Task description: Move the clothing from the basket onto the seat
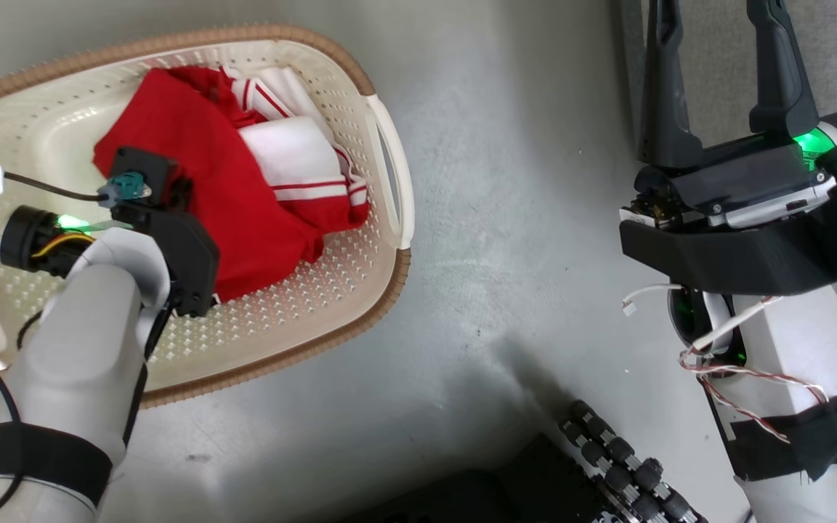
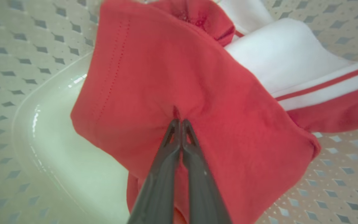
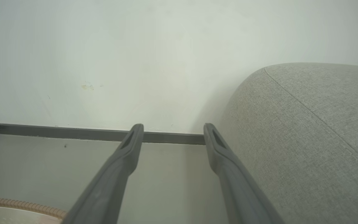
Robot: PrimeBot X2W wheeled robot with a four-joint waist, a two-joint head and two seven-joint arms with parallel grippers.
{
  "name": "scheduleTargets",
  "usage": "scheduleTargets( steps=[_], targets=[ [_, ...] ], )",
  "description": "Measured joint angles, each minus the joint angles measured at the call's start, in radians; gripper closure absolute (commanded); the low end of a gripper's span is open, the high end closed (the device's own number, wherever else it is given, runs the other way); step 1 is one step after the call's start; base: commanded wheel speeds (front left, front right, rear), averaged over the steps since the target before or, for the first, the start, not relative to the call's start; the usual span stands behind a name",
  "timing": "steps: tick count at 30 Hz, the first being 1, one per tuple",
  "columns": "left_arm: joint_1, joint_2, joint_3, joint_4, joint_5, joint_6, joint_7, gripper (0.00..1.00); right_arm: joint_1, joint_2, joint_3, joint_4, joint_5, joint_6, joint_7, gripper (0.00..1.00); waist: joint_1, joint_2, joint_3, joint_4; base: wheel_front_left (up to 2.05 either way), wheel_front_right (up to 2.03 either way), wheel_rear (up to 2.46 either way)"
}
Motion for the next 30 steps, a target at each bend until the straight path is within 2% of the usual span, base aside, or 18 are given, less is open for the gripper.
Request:
scheduleTargets(
  steps=[15, 30],
  targets=[
    [0.084, -0.065, 0.01, 0.033, -0.053, -0.009, -0.13, 1.0, -0.007, 0.0, -0.018, 0.107, 0.011, 0.003, 0.0, 0.0, 0.0, 0.0, -0.15, 0.041, 0.0, 0.0, 0.0],
    [0.182, -0.118, 0.016, 0.051, -0.107, -0.016, -0.23, 1.0, 0.048, -0.005, -0.051, 0.221, 0.046, 0.038, 0.0, 0.0, -0.0002, 0.0, -0.358, 0.089, 0.0, 0.0, 0.0]
  ],
)
